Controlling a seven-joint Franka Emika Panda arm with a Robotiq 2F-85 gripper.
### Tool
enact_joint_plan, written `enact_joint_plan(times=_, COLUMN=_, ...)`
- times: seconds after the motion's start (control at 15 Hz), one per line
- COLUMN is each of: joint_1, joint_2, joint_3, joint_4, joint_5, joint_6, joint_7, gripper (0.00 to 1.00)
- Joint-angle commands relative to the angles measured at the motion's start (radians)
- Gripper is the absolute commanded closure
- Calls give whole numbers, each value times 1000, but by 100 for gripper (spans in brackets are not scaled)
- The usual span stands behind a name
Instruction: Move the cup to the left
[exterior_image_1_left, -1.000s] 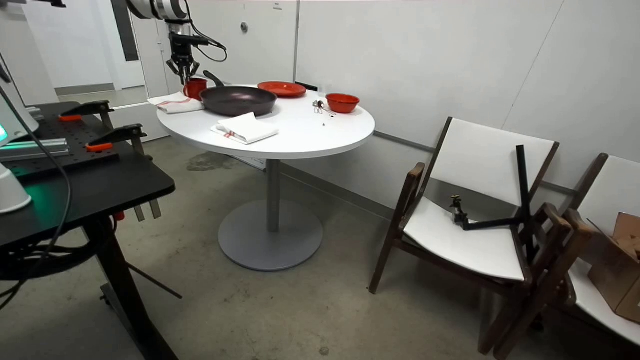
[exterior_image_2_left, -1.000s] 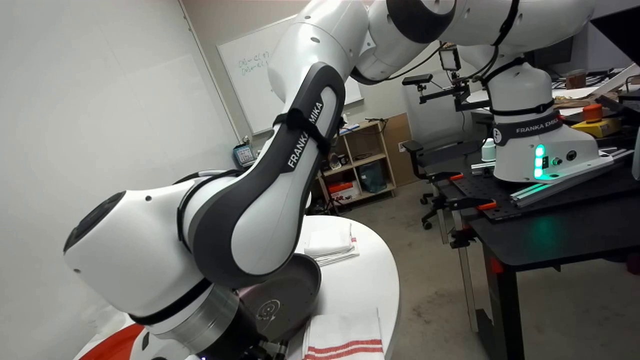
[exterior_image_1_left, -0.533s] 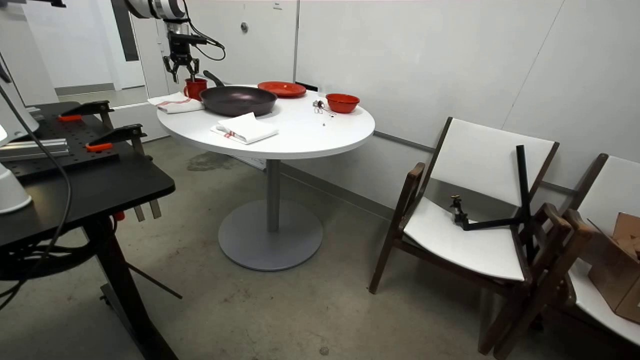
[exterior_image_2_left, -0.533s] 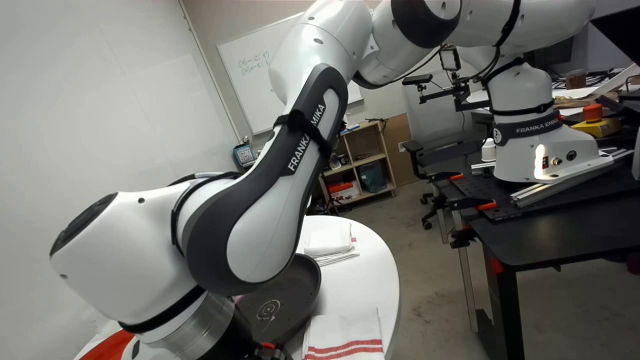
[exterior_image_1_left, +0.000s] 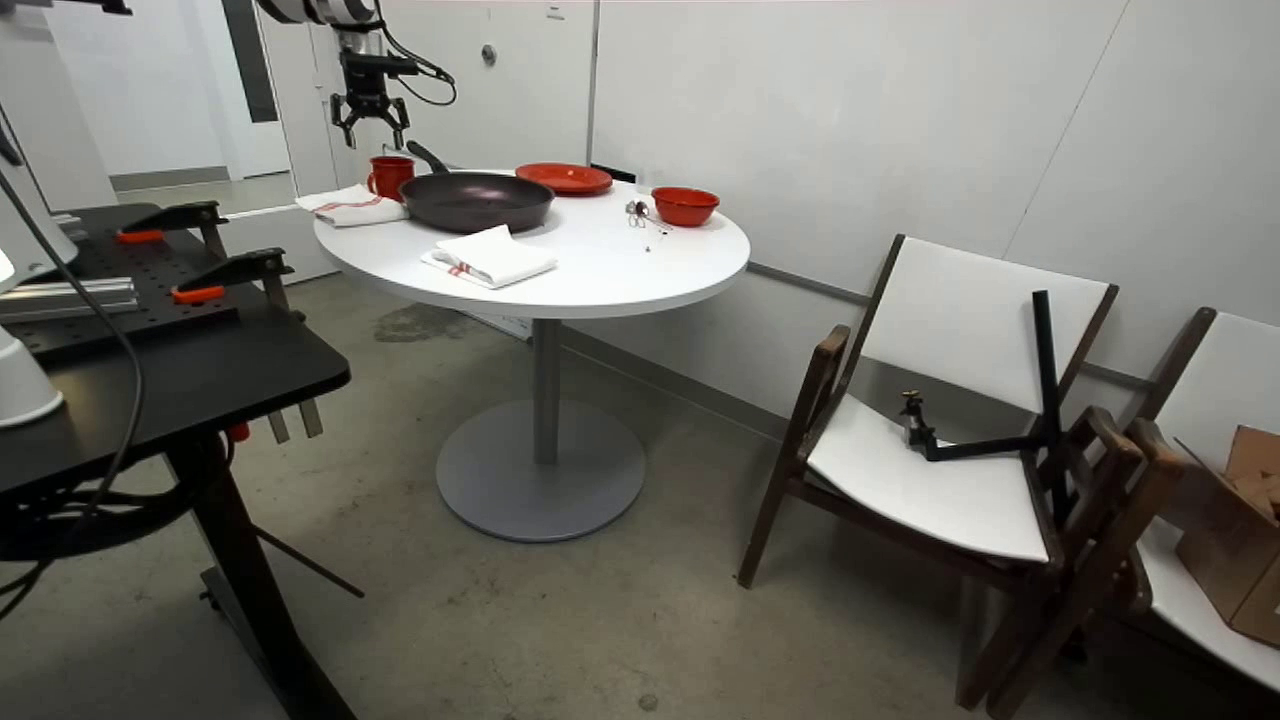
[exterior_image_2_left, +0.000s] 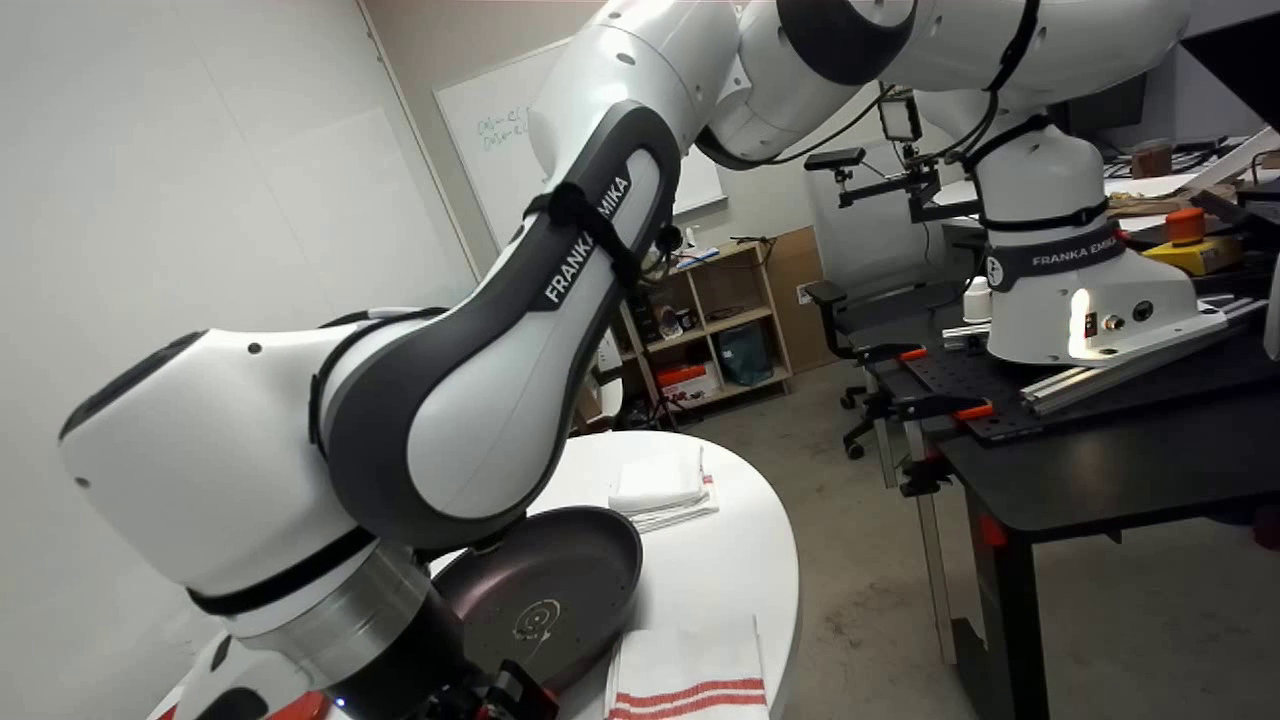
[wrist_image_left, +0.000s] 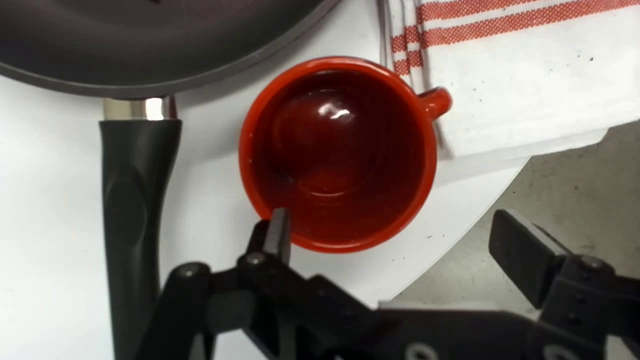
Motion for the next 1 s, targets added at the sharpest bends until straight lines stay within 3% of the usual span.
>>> enact_joint_plan(times=0.0, joint_1=-37, joint_2=-86, joint_3=9, joint_4=-100, joint_5=13, joint_6=63, joint_7=47, gripper=0)
enact_joint_plan(times=0.8, joint_1=-262, joint_2=-384, joint_3=76, joint_4=-614, joint_5=112, joint_6=489, joint_7=312, gripper=0)
enact_joint_plan(times=0.87, joint_1=-252, joint_2=-418, joint_3=87, joint_4=-660, joint_5=124, joint_6=509, joint_7=366, gripper=0)
enact_joint_plan(times=0.93, joint_1=-218, joint_2=-453, joint_3=56, joint_4=-705, joint_5=180, joint_6=543, joint_7=392, gripper=0)
